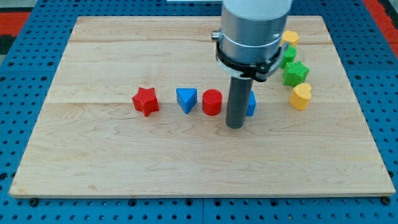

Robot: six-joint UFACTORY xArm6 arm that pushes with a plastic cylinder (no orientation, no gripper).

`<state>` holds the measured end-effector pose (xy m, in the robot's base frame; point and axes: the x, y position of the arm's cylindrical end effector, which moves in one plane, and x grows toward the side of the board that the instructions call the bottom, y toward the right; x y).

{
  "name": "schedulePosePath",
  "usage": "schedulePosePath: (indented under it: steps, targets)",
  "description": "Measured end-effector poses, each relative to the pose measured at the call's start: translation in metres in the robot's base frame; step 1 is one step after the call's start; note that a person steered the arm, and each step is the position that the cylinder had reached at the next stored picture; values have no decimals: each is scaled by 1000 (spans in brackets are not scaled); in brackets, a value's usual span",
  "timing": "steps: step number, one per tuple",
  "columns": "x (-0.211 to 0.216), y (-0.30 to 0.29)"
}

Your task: Slightly move the blue cube towards the yellow heart

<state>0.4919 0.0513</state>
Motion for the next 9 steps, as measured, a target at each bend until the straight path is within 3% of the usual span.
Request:
schedulePosePath:
  steps: [9]
  targets:
    - [-29, 8]
